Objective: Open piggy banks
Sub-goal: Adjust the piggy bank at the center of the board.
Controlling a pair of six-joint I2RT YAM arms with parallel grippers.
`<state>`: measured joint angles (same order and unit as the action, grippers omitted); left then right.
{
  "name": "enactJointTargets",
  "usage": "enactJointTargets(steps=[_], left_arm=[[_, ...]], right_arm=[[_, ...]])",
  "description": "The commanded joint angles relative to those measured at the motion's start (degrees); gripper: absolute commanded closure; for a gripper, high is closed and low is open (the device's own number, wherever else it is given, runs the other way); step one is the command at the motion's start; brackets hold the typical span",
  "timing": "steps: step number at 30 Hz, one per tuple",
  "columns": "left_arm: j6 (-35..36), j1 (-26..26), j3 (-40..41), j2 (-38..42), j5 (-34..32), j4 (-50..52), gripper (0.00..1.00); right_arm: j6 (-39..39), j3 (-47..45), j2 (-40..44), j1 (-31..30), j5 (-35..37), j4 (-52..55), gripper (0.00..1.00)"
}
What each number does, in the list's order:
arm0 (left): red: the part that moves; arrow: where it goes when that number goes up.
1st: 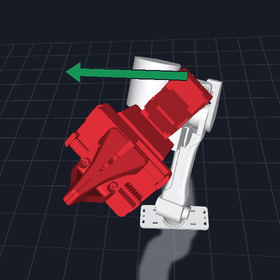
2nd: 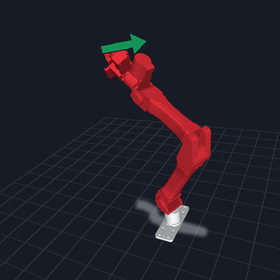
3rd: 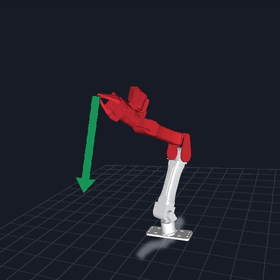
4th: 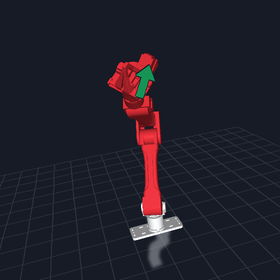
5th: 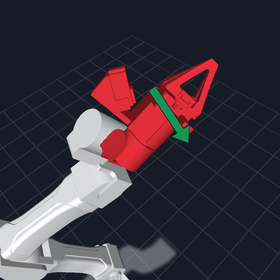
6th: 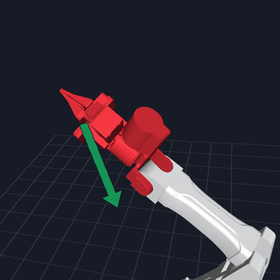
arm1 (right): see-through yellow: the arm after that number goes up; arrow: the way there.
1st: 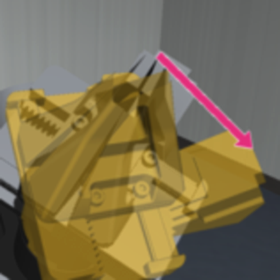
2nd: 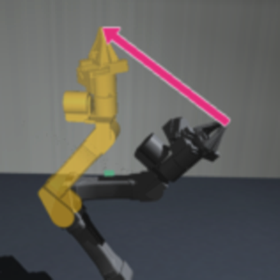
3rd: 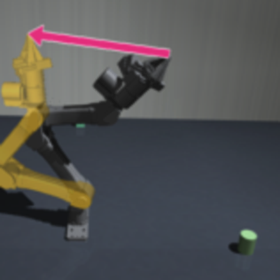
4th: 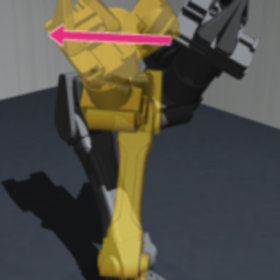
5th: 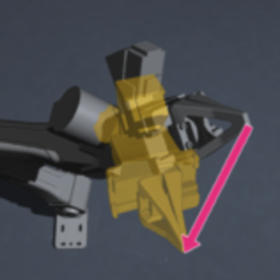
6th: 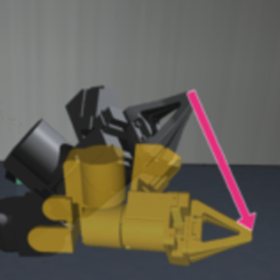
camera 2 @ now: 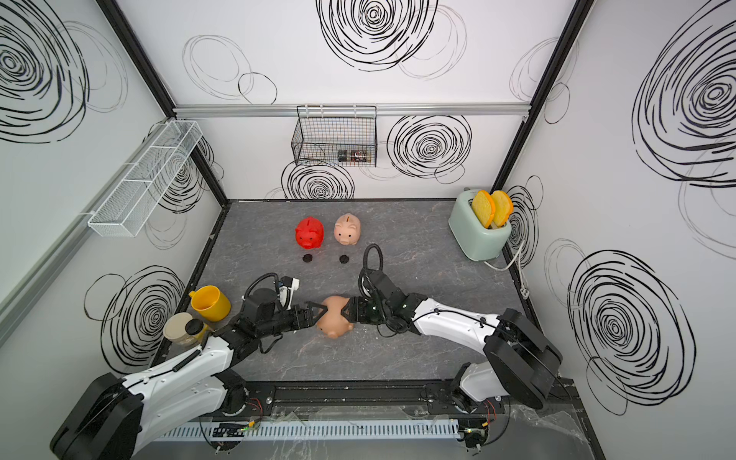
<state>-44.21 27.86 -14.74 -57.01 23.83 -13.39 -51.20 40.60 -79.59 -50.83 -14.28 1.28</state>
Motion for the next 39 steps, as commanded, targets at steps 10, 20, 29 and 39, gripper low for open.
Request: enactJointTargets(steps=[10, 20, 29, 39], left_arm=[[-1.8, 2.8, 0.4, -1.1, 0.5, -5.0, 0.25], [-1.7, 3.3, 0.0, -2.2, 0.4, -5.9, 0.3], [-1.5, 3.5, -0.5, -3.1, 0.4, -6.4, 0.34], [-1.3, 3.7, -1.3, -4.0, 0.5, -6.4, 0.41]], right_arm=[[0.3, -1.5, 4.7, 0.3, 0.4, -1.6, 0.31], [4.6, 3.4, -0.6, 0.6, -0.9, 0.1, 0.12], [5.1, 5.6, -3.6, 1.5, -2.8, -0.5, 0.04], [4.7, 5.7, -6.1, 1.6, -4.0, -1.4, 0.04]])
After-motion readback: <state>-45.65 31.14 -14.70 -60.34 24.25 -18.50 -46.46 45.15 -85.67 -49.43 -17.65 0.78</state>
